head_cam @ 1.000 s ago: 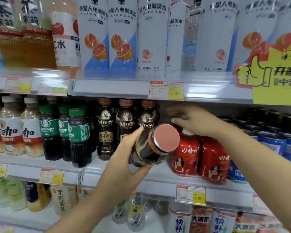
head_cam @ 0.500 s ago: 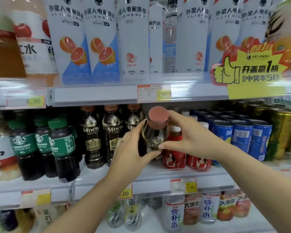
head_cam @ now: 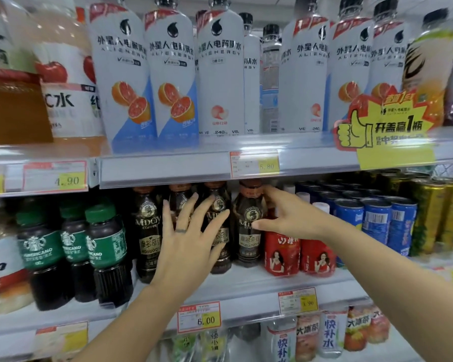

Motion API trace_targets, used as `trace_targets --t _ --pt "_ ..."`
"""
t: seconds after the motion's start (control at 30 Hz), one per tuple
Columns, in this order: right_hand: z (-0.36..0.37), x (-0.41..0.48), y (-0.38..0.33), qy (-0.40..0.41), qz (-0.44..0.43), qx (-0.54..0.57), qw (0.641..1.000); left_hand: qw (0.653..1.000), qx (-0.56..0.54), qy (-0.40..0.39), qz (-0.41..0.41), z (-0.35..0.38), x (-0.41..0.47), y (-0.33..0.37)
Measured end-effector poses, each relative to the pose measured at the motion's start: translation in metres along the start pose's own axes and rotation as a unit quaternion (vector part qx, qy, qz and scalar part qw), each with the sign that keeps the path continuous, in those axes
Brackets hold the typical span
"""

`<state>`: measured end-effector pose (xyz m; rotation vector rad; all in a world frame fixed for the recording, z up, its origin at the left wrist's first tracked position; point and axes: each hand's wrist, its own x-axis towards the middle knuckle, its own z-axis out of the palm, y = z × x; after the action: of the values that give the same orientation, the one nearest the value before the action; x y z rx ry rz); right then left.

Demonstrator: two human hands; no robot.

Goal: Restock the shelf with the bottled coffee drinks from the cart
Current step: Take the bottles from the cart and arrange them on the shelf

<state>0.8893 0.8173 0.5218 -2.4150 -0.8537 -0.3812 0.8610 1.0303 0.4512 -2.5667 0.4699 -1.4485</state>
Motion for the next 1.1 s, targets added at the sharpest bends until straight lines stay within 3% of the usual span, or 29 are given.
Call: trace_targets --t 0.27,0.63,0.73,0.8,0.87,0.93,1.1 --pt "0.005 0.027 -0.003 0.017 0.061 -0.029 0.998 0.999 0.021 -0.049 -0.001 0.005 -0.011 -0.006" --pt "0.002 0.032 -0.020 -0.007 0.122 -0.067 0.990 0.999 -0.018 -0.026 -0.006 0.009 -0.012 -0.009" --pt "0.020 0.018 -0.014 0.103 0.132 -0.173 0.971 0.997 -0.065 0.016 -0.048 0.006 -0.025 -0.014" --pt "0.042 0.002 -0.016 0.244 0.094 -0.199 0.944 0.987 -0.111 0.037 -0.107 0.006 -0.037 -0.020" --pt "0.068 -0.008 -0.023 0.317 0.033 -0.205 0.925 0.975 -0.150 0.033 -0.159 0.009 -0.046 -0.023" --pt "0.090 -0.005 -0.028 0.332 -0.002 -0.240 0.912 0.967 -0.171 0.014 -0.188 0.012 -0.050 -0.022" --pt "0.106 0.019 -0.033 0.288 0.008 -0.294 0.911 0.962 -0.165 -0.025 -0.214 0.016 -0.045 -0.028"
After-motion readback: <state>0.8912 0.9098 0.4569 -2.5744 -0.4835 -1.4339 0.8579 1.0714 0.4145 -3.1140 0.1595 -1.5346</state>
